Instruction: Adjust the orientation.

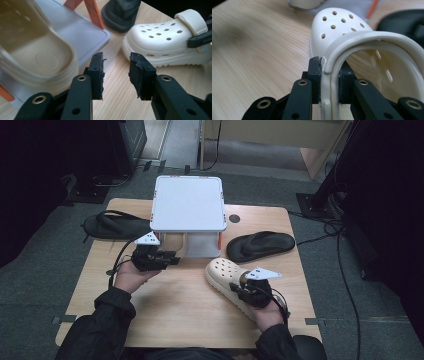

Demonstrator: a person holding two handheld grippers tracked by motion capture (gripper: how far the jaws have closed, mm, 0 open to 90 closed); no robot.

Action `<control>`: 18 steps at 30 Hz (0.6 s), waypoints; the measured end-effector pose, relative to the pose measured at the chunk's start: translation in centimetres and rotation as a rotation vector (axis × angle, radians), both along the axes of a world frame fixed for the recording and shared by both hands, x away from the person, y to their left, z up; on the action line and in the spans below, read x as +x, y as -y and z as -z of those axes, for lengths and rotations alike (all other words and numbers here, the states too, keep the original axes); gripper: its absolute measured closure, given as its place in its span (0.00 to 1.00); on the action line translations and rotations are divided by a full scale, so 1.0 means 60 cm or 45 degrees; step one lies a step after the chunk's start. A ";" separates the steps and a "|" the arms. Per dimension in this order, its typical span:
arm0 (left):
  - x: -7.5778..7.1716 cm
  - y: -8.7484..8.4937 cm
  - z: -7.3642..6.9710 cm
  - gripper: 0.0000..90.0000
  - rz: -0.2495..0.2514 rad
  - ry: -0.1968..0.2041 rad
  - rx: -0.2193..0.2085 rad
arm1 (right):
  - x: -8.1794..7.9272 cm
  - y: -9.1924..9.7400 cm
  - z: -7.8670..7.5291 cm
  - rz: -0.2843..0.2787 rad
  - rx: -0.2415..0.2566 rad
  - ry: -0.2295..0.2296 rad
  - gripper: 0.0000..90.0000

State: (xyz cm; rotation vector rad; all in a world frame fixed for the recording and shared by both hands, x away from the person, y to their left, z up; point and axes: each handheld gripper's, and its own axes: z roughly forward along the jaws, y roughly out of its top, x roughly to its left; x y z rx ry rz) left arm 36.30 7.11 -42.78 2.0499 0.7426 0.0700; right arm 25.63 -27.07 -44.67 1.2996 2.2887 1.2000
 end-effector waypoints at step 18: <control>-0.016 0.016 0.042 0.77 -0.003 -0.025 0.062 | 0.041 -0.109 0.020 -0.142 0.019 0.011 0.80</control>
